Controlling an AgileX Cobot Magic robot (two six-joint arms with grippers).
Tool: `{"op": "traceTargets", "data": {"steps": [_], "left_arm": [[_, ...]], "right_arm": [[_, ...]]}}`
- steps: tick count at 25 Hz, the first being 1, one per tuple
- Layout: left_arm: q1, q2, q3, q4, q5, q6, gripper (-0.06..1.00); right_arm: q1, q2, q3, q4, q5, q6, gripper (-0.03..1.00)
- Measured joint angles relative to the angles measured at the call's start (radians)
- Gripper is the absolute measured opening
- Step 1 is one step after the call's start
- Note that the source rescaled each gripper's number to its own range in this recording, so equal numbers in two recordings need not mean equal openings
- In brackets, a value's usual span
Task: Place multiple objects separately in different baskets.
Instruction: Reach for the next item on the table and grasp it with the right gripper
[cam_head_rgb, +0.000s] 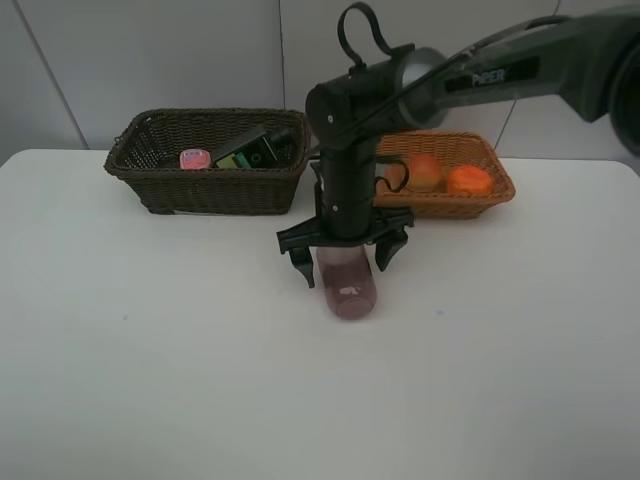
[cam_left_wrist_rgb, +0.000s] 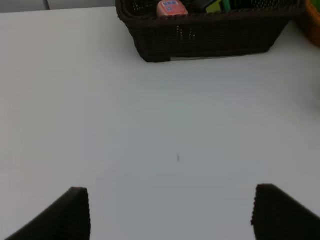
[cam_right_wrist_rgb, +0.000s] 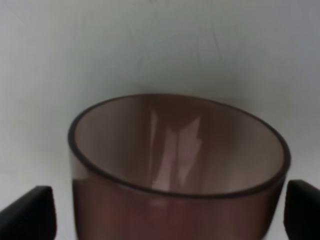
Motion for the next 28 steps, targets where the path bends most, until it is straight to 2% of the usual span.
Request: {"op": "traceTargets", "data": {"steps": [23, 25, 26, 28], "left_arm": [[0.000, 0.000, 0.000, 0.003, 0.000, 0.000, 0.75], [0.000, 0.000, 0.000, 0.003, 0.000, 0.000, 0.75], [0.000, 0.000, 0.000, 0.004, 0.000, 0.000, 0.75], [0.000, 0.000, 0.000, 0.004, 0.000, 0.000, 0.75]], "right_arm": [[0.000, 0.039, 0.000, 0.023, -0.038, -0.019, 1.00], [0.000, 0.039, 0.000, 0.024, -0.038, -0.021, 0.90], [0.000, 0.039, 0.000, 0.024, -0.038, -0.021, 0.76], [0.000, 0.039, 0.000, 0.024, -0.038, -0.023, 0.31]]}}
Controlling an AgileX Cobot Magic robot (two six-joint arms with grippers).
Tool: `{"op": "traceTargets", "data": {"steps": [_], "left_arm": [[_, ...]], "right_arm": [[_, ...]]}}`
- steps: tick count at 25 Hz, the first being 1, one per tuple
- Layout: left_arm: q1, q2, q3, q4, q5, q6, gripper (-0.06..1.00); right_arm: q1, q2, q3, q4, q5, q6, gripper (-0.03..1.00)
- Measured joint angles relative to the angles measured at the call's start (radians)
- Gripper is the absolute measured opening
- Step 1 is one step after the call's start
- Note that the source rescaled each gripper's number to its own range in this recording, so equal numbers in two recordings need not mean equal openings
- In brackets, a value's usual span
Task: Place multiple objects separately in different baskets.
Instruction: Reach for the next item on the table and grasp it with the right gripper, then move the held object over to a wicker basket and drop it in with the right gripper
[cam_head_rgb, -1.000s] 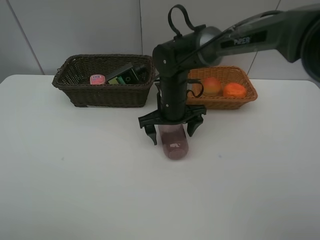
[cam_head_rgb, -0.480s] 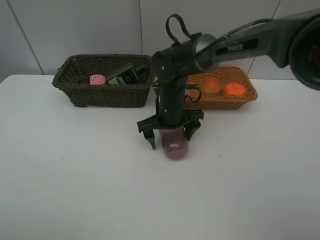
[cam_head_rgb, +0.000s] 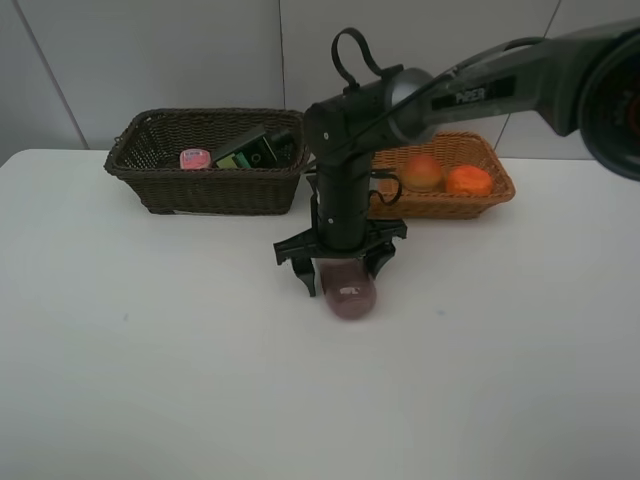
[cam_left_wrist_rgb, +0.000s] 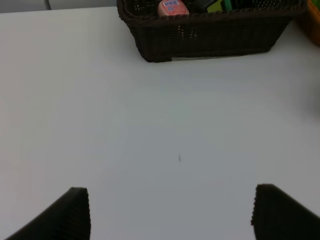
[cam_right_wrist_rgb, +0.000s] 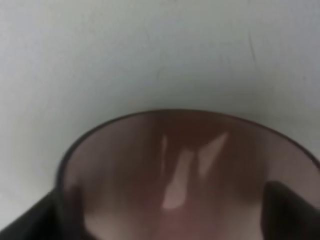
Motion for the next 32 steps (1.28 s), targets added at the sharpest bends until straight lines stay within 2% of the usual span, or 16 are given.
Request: {"op": "traceTargets", "data": {"steps": [1, 32], "left_arm": [[0.000, 0.000, 0.000, 0.000, 0.000, 0.000, 0.75], [0.000, 0.000, 0.000, 0.000, 0.000, 0.000, 0.75]], "right_arm": [[0.000, 0.000, 0.000, 0.001, 0.000, 0.000, 0.11], [0.000, 0.000, 0.000, 0.013, 0.005, 0.000, 0.13]]}}
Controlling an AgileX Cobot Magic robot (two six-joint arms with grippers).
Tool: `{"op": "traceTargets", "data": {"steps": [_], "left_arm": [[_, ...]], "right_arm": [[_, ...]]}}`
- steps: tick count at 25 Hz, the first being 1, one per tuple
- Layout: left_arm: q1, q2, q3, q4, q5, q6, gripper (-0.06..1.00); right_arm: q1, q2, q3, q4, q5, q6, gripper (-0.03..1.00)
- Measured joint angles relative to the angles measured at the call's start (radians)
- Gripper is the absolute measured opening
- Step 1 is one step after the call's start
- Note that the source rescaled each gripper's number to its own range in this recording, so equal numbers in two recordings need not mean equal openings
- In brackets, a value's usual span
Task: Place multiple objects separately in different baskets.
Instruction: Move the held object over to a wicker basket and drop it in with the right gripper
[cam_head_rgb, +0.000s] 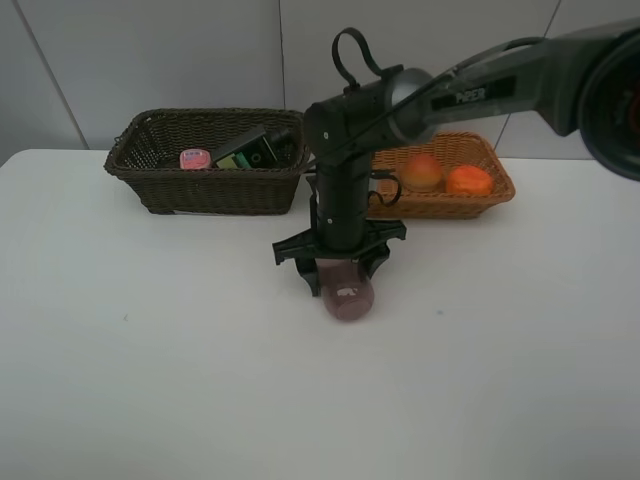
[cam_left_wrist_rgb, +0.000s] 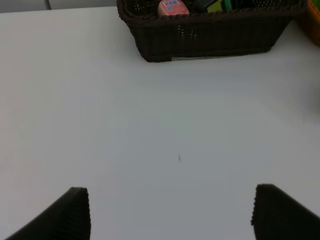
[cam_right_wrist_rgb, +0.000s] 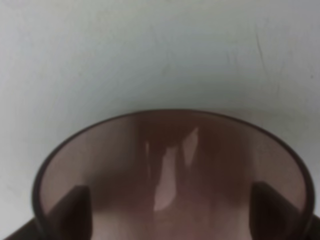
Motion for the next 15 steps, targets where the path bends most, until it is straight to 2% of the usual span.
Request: {"op": "traceTargets", "data": {"steps": [15], "left_arm": [[0.000, 0.000, 0.000, 0.000, 0.000, 0.000, 0.75]], "right_arm": [[0.000, -0.025, 0.000, 0.015, 0.079, -0.049, 0.13]]}}
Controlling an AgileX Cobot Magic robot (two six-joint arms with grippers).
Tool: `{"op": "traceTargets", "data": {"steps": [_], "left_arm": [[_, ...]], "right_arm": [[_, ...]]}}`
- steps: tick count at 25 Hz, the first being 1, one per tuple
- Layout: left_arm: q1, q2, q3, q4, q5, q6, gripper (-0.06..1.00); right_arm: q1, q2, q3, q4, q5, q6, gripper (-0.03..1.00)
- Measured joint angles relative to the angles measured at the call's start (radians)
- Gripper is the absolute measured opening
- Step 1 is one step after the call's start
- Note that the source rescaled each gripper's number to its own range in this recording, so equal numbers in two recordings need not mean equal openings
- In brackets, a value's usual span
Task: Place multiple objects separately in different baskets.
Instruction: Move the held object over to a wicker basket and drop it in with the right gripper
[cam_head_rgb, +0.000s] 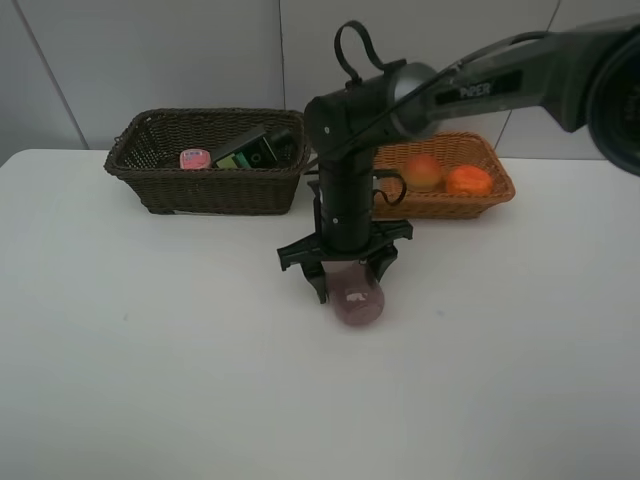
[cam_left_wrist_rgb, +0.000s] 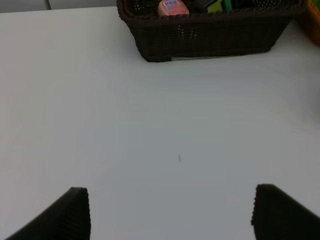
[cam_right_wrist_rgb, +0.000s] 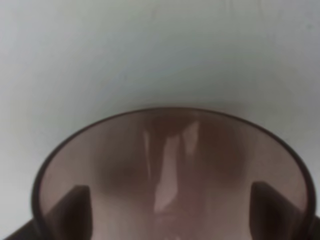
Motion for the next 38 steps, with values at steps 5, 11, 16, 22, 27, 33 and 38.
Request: {"op": "traceTargets", "data": {"steps": [5, 11, 16, 22, 27, 33, 38], "left_arm": [[0.000, 0.000, 0.000, 0.000, 0.000, 0.000, 0.75], [0.000, 0.000, 0.000, 0.000, 0.000, 0.000, 0.75], [0.000, 0.000, 0.000, 0.000, 0.000, 0.000, 0.75], [0.000, 0.000, 0.000, 0.000, 0.000, 0.000, 0.75], [0.000, 0.000, 0.000, 0.000, 0.000, 0.000, 0.75], [0.000, 0.000, 0.000, 0.000, 0.000, 0.000, 0.75], [0.000, 0.000, 0.000, 0.000, 0.000, 0.000, 0.75]], "right_arm": [[0.000, -0.075, 0.000, 0.001, 0.008, -0.001, 0.13], [0.000, -0.162, 0.000, 0.001, 0.010, -0.001, 0.13], [0.000, -0.188, 0.000, -0.003, 0.010, -0.001, 0.13], [0.000, -0.188, -0.011, -0.003, 0.010, -0.028, 0.13], [0.000, -0.188, -0.123, -0.003, -0.001, -0.071, 0.13], [0.000, -0.158, -0.305, -0.003, -0.052, -0.109, 0.13], [0.000, -0.123, -0.396, -0.004, -0.129, -0.148, 0.13]]}}
